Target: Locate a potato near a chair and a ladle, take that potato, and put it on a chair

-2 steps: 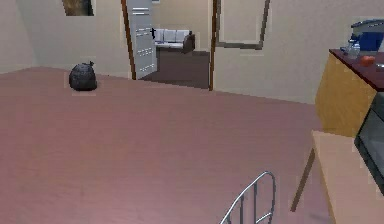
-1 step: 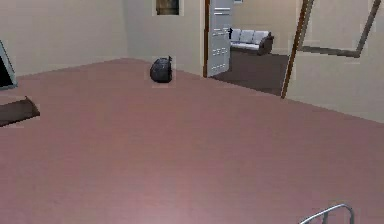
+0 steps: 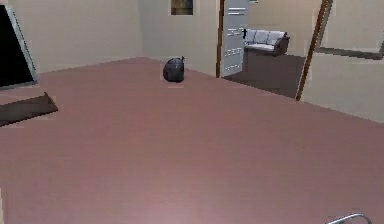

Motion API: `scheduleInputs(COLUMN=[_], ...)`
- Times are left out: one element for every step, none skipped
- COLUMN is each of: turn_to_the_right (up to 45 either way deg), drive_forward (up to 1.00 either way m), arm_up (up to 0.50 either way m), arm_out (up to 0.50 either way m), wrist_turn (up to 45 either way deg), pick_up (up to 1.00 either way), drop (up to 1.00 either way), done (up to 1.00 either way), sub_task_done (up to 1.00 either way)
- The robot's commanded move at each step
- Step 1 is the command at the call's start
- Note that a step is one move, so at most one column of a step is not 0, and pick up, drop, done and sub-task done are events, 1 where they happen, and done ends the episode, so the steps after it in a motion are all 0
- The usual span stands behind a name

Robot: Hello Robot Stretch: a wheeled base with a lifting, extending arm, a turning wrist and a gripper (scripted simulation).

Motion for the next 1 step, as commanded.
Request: scheduleInputs(turn_to_the_right=[0.0], drive_forward=[0.40], arm_up=[0.00], arm_out=[0.00], wrist_turn=[0.0], pick_up=[0.00], drop=[0.00], done=[0.00], sub_task_done=[0.00])
